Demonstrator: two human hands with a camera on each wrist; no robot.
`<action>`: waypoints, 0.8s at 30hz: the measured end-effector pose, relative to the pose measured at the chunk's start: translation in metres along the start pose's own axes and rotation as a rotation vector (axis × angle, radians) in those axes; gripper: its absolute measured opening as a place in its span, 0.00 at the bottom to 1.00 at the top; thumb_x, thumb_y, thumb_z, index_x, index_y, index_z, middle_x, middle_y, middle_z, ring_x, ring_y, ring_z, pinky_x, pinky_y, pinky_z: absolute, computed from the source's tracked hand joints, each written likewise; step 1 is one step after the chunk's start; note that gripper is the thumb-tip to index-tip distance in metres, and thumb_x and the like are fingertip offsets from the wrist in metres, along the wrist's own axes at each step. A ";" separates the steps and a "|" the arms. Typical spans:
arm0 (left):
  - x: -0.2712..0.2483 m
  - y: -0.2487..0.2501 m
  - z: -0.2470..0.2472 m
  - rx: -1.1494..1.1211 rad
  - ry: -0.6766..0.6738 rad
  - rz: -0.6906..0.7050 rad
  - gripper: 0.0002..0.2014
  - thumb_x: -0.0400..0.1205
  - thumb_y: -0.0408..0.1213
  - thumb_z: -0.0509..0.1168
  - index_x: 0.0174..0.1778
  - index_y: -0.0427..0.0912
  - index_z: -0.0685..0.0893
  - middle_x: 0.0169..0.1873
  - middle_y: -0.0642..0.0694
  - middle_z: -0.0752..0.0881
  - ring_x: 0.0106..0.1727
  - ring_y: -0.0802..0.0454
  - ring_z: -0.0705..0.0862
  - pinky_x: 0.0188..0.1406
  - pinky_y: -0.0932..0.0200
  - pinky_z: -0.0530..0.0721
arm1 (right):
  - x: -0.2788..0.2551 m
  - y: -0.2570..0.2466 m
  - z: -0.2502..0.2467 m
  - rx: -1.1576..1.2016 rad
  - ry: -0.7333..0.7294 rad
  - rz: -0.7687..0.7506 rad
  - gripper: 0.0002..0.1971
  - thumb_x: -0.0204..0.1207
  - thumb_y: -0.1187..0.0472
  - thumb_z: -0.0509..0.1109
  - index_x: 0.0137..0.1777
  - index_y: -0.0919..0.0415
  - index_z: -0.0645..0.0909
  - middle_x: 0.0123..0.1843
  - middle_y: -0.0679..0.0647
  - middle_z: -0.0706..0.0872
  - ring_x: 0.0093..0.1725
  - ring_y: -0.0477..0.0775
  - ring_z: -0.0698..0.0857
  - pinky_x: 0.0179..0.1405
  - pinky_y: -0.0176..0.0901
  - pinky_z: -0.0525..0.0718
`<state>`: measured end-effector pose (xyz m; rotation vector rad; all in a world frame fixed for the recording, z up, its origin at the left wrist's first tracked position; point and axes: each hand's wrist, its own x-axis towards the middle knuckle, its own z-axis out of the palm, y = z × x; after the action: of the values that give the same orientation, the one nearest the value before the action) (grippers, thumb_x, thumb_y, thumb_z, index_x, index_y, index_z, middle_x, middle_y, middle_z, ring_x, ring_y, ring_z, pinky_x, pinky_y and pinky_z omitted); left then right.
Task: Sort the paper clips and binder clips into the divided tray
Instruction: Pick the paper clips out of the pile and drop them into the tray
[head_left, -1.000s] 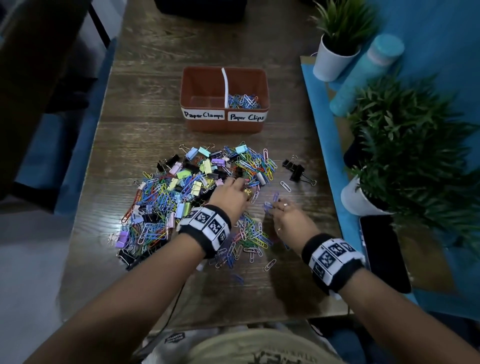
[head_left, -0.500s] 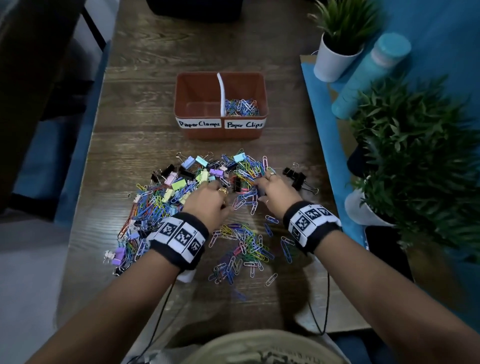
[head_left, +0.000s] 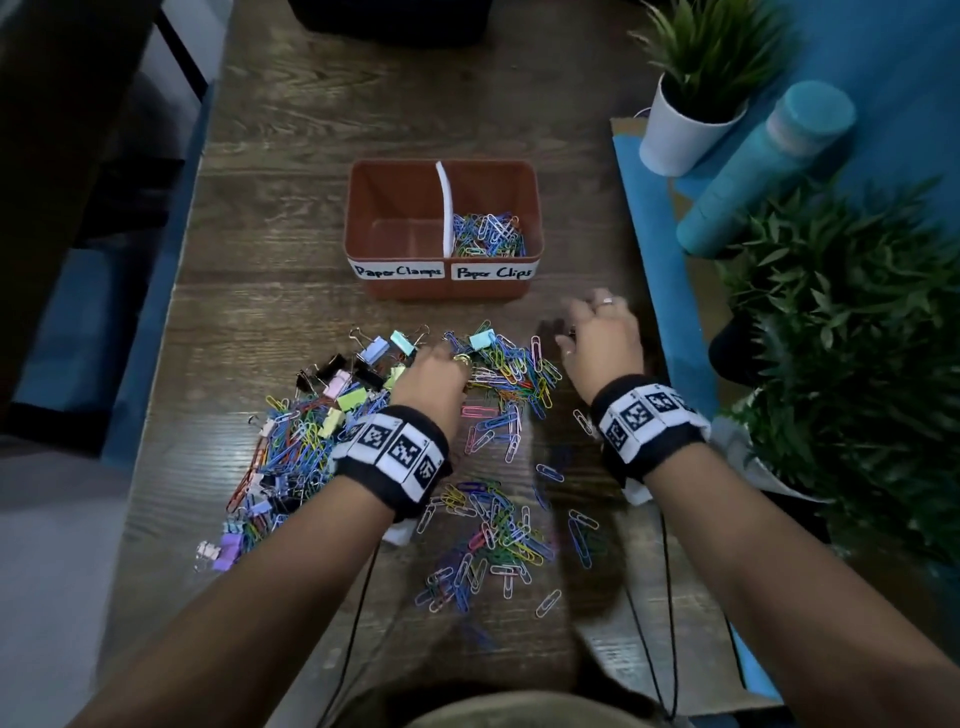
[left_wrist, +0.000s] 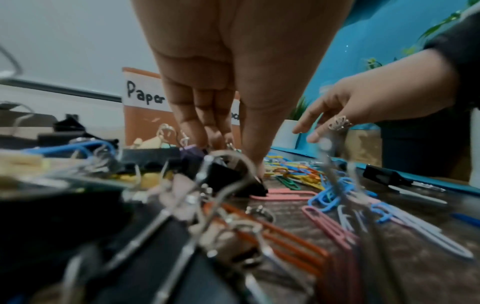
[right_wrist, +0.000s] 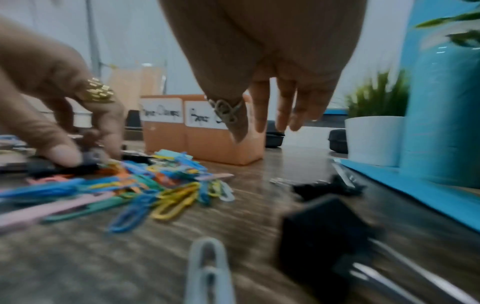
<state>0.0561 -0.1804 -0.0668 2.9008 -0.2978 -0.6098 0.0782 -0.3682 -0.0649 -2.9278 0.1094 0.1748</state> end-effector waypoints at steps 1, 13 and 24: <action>0.000 -0.005 0.001 -0.009 0.000 -0.011 0.15 0.79 0.30 0.67 0.63 0.40 0.82 0.69 0.41 0.74 0.71 0.45 0.71 0.66 0.51 0.78 | -0.002 -0.010 0.003 0.062 -0.029 -0.078 0.19 0.79 0.60 0.64 0.70 0.59 0.75 0.71 0.62 0.73 0.69 0.63 0.71 0.69 0.52 0.70; 0.007 0.002 -0.017 -0.119 0.033 -0.053 0.16 0.84 0.40 0.60 0.61 0.32 0.81 0.66 0.39 0.73 0.67 0.41 0.75 0.65 0.46 0.79 | -0.069 -0.009 0.039 0.187 -0.267 -0.253 0.23 0.75 0.73 0.65 0.68 0.57 0.79 0.74 0.62 0.75 0.72 0.68 0.73 0.74 0.54 0.68; 0.025 0.029 -0.008 0.030 -0.097 0.098 0.15 0.81 0.41 0.66 0.60 0.37 0.83 0.63 0.42 0.75 0.69 0.43 0.71 0.62 0.44 0.80 | -0.076 0.001 0.036 0.215 -0.323 -0.256 0.23 0.76 0.71 0.63 0.69 0.53 0.78 0.74 0.59 0.75 0.71 0.63 0.73 0.73 0.51 0.71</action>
<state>0.0774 -0.2129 -0.0631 2.8692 -0.4617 -0.7364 -0.0014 -0.3573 -0.0904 -2.6277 -0.2762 0.5516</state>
